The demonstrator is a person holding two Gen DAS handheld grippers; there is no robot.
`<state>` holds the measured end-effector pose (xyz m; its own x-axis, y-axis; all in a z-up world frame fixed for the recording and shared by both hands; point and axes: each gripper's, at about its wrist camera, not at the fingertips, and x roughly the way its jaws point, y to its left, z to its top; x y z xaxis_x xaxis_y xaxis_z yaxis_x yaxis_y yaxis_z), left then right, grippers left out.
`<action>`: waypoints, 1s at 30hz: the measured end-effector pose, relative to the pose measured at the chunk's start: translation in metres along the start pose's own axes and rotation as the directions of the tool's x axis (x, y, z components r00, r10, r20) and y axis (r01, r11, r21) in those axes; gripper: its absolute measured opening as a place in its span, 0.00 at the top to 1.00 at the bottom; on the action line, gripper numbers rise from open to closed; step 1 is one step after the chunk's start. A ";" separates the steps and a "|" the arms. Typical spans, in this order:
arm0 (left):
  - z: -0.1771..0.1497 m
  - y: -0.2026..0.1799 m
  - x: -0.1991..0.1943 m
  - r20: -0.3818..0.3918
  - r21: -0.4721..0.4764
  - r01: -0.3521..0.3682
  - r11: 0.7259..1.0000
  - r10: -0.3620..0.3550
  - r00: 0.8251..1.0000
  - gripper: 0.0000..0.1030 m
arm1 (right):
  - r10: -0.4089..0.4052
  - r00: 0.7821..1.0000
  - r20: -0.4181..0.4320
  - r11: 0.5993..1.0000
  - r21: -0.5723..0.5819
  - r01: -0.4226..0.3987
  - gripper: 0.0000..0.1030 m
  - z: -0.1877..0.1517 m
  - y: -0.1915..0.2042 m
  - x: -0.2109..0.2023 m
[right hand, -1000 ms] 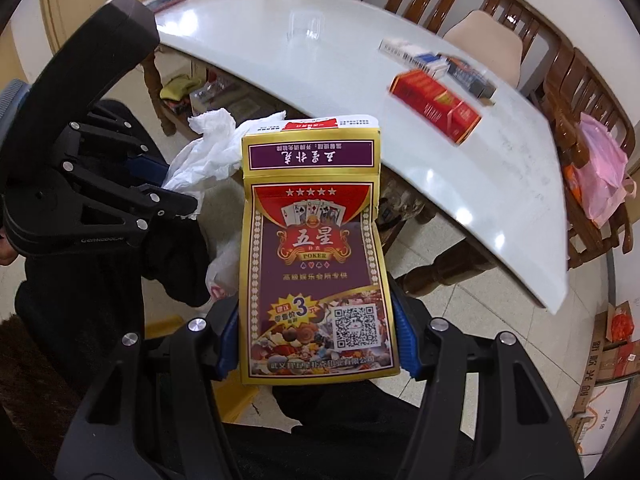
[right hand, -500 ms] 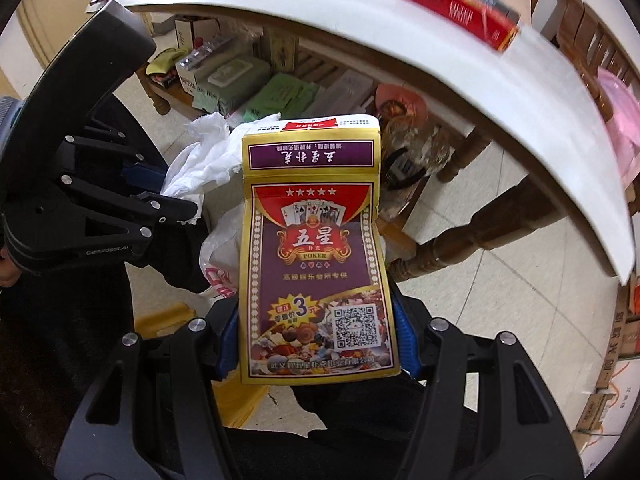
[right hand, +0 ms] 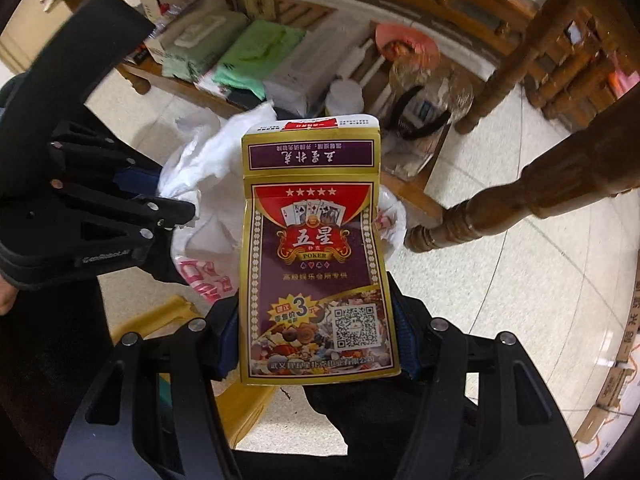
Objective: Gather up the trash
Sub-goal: 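Lower the tissue with the left tool while the right tool lowers the card box into the bag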
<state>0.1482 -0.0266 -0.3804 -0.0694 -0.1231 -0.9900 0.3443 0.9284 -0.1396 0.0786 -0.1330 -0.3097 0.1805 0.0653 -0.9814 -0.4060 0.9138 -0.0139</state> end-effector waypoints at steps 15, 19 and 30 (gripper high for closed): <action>0.013 0.012 0.061 -0.137 -0.038 -0.034 0.999 0.028 0.990 0.76 | 0.067 0.987 -0.143 0.998 0.018 -0.065 0.42 0.003 -0.005 0.079; 0.019 0.012 0.073 -0.167 -0.047 -0.030 0.998 0.022 0.986 0.76 | 0.075 0.982 -0.172 0.997 0.016 -0.073 0.42 0.004 -0.007 0.094; 0.029 0.016 0.106 -0.257 -0.058 -0.052 0.997 0.035 0.966 0.76 | 0.091 0.964 -0.251 0.996 0.006 -0.092 0.42 0.002 -0.008 0.125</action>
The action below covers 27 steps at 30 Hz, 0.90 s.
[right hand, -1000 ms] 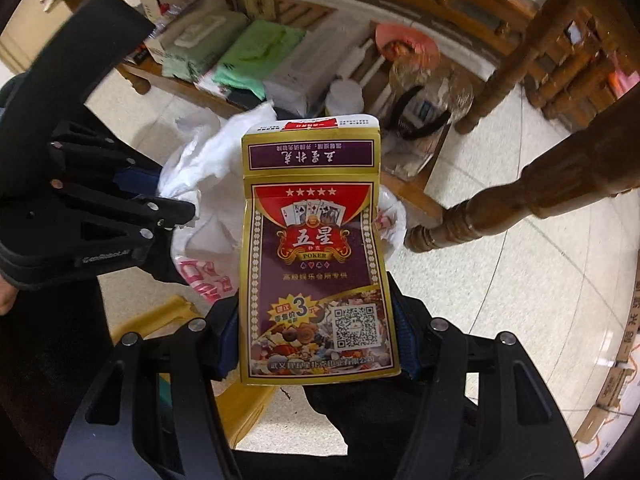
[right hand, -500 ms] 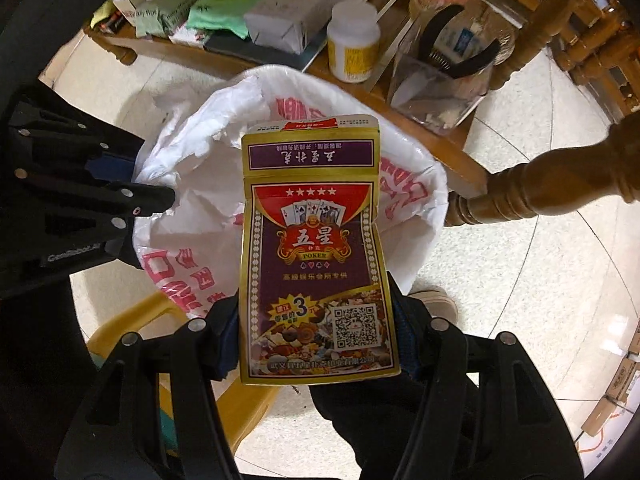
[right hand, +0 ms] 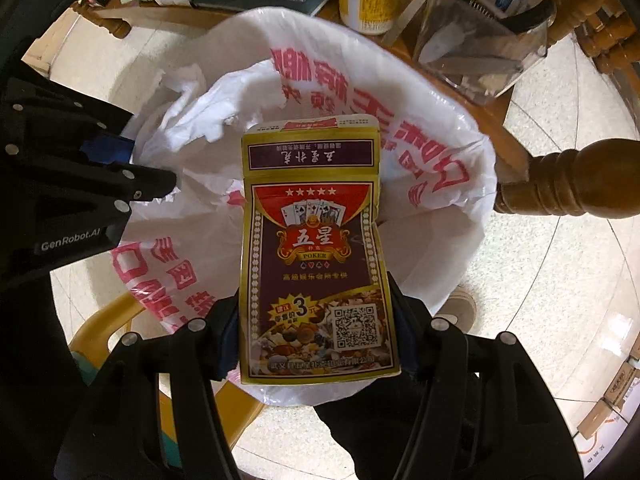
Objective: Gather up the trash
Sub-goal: 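Lower the tissue with the left tool while the right tool lowers the card box into the bag, then open the left tool while the right tool opens, dropping tissue and card box into the bag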
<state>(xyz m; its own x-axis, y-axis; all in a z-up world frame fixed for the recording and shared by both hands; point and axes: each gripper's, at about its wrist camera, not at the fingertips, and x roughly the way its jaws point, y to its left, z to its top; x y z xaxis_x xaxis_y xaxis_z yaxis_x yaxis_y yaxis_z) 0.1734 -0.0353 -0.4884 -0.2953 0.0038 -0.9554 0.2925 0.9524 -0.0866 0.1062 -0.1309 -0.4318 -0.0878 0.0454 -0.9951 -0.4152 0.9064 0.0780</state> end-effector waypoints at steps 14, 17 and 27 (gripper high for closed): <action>0.007 -0.001 0.002 -0.022 0.006 -0.016 1.000 0.016 1.000 0.58 | 0.040 0.999 -0.004 0.999 0.021 -0.040 0.34 0.005 -0.006 0.003; 0.009 -0.004 -0.001 -0.007 0.012 -0.024 1.000 0.024 1.000 0.41 | 0.027 1.000 0.010 0.999 0.019 -0.028 0.23 0.006 -0.005 0.001; 0.007 -0.012 -0.007 0.023 0.036 -0.057 0.998 0.056 0.998 0.38 | 0.038 0.999 0.019 0.999 0.025 -0.038 0.23 0.008 -0.012 -0.003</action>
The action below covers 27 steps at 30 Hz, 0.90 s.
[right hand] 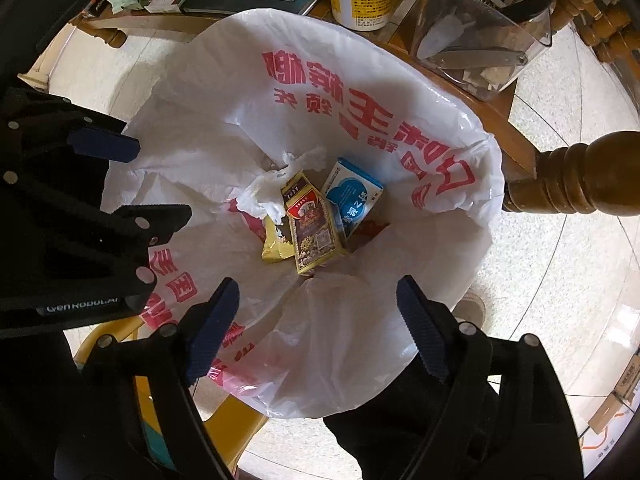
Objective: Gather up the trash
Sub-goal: 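Open the left tool while the right tool opens, dropping tissue and card box into the bag, then move both tools back over the table toward the clear tray and red box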
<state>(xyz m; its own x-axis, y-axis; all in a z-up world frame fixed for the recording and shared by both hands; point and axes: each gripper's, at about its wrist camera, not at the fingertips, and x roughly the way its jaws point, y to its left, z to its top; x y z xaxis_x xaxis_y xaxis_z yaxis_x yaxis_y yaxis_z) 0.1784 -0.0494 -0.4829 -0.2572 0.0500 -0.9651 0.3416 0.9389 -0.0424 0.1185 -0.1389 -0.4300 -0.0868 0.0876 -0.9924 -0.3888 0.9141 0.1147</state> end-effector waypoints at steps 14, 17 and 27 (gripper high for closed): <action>-0.042 0.017 -0.077 0.188 -0.023 0.005 1.000 0.000 0.982 0.26 | 0.041 0.990 0.133 0.998 -0.043 -0.035 0.21 -0.017 0.025 -0.070; -0.068 0.020 -0.116 0.268 -0.011 0.006 1.000 -0.002 0.963 0.20 | 0.070 0.979 0.191 0.995 -0.083 -0.055 0.17 -0.033 0.036 -0.110; -0.135 0.048 -0.297 0.504 0.067 -0.098 0.993 0.051 0.862 0.10 | 0.076 0.899 0.432 0.960 -0.276 0.051 0.09 -0.069 0.052 -0.295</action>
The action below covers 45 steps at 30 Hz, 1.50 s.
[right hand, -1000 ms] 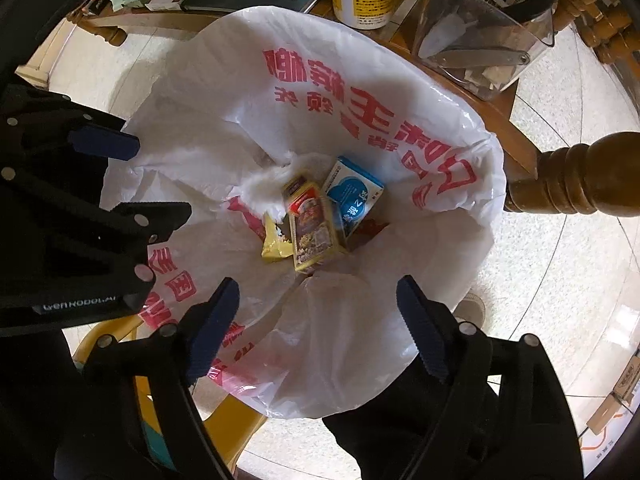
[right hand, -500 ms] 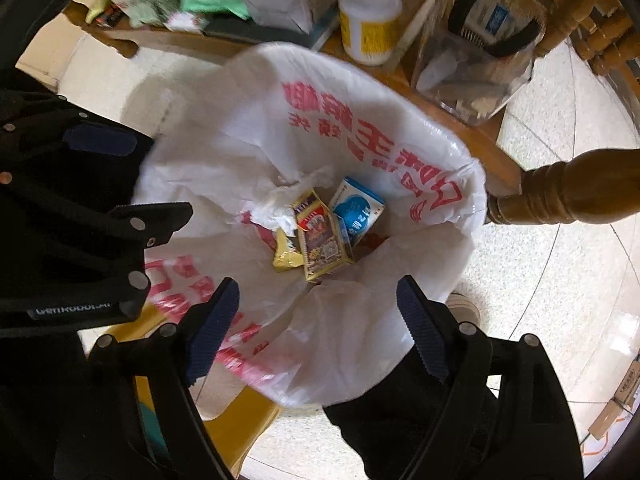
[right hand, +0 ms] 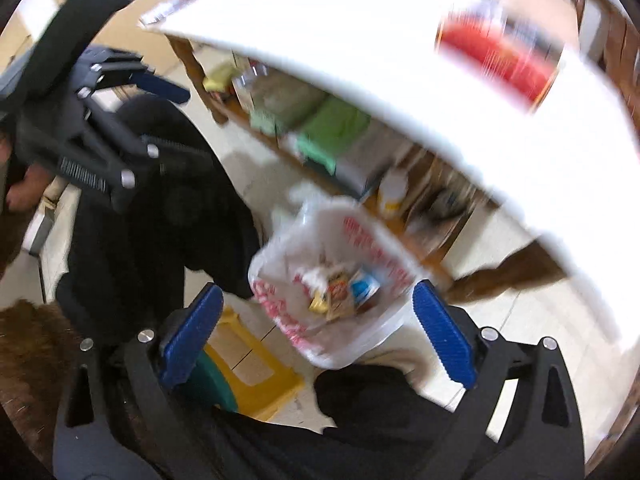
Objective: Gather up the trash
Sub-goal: 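Move both tools back over the table toward the clear tray and red box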
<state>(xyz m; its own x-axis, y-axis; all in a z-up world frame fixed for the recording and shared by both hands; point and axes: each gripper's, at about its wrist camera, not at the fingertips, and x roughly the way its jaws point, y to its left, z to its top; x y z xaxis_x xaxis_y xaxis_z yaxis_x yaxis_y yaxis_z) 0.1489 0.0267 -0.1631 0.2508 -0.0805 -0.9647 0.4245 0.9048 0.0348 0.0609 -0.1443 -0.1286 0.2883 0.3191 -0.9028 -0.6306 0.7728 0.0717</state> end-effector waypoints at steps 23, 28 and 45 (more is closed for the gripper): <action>0.130 0.046 -0.134 0.032 0.142 -0.010 0.990 0.005 0.999 0.08 | -0.097 0.974 0.206 0.976 -0.171 0.133 0.06 0.133 -0.056 -0.159; 0.141 0.053 -0.110 0.002 0.172 -0.012 0.985 0.012 1.000 0.08 | -0.088 0.980 0.180 0.976 -0.180 0.121 0.06 0.143 -0.064 -0.149; 0.166 0.082 -0.010 -0.147 0.171 0.045 0.984 -0.020 0.989 0.08 | -0.032 0.996 -0.081 0.974 -0.228 0.013 0.06 0.158 -0.087 -0.041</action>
<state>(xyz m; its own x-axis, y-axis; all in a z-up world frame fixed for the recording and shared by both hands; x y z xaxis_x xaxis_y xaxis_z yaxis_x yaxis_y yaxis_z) 0.3253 0.0325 -0.1074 0.1113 -0.0362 -0.9931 0.5776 0.8156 0.0350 0.2181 -0.1383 -0.0303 0.2493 0.2484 -0.9360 -0.7745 0.6314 -0.0387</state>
